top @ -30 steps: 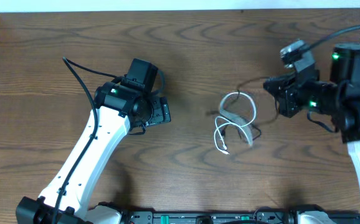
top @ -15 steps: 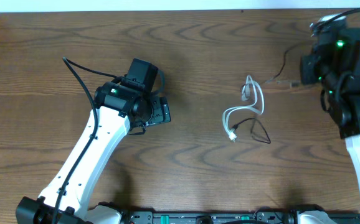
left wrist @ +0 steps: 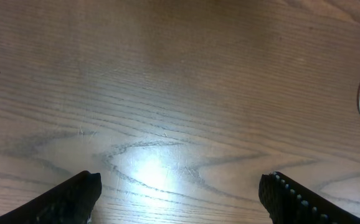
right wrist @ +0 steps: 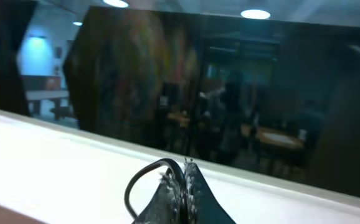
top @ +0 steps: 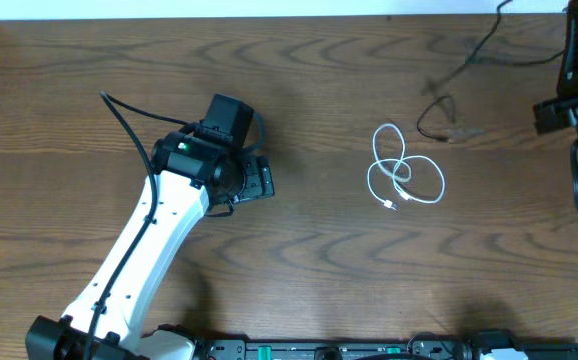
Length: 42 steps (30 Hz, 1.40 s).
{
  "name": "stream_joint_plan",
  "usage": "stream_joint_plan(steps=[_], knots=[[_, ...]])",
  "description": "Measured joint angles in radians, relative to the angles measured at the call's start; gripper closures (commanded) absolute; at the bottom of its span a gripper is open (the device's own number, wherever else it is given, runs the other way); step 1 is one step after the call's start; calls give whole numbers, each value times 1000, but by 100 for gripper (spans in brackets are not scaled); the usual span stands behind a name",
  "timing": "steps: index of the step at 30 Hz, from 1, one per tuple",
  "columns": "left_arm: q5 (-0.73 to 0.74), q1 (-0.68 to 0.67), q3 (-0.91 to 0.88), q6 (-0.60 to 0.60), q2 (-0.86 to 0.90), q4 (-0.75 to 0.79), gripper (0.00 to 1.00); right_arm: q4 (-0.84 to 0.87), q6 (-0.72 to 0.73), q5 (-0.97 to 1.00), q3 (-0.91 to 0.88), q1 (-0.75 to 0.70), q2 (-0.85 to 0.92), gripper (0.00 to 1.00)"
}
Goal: Untangle cables
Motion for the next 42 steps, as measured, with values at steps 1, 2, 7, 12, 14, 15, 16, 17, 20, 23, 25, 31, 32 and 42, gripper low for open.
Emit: stream_joint_plan(steps=[1, 2, 7, 12, 14, 15, 16, 17, 20, 23, 25, 31, 32, 42], knots=[[0, 0, 0, 0, 0, 0, 14, -5, 0, -5, 0, 0, 0, 99], [0, 0, 0, 0, 0, 0, 14, -12, 0, -10, 0, 0, 2, 99], [0, 0, 0, 0, 0, 0, 14, -11, 0, 8, 0, 0, 32, 99], [0, 0, 0, 0, 0, 0, 14, 84, -10, 149, -2, -5, 58, 99], [0, 0, 0, 0, 0, 0, 14, 140, -17, 240, -2, -13, 69, 99], [0, 0, 0, 0, 0, 0, 14, 176, -20, 295, -2, -21, 77, 99], [0, 0, 0, 0, 0, 0, 14, 206, -22, 344, -2, -29, 84, 99], [0, 0, 0, 0, 0, 0, 14, 243, -24, 395, -2, -41, 93, 99], [0, 0, 0, 0, 0, 0, 14, 331, -27, 505, -2, -84, 120, 99], [0, 0, 0, 0, 0, 0, 14, 366, -15, 563, -2, -129, 141, 99], [0, 0, 0, 0, 0, 0, 14, 362, -3, 590, -2, -161, 153, 99], [0, 0, 0, 0, 0, 0, 14, 242, 13, 734, -1, -242, 209, 99], [0, 0, 0, 0, 0, -1, 14, 203, 15, 764, 0, -261, 227, 99], [0, 0, 0, 0, 0, 0, 14, -146, 68, 869, -2, -464, 439, 99]])
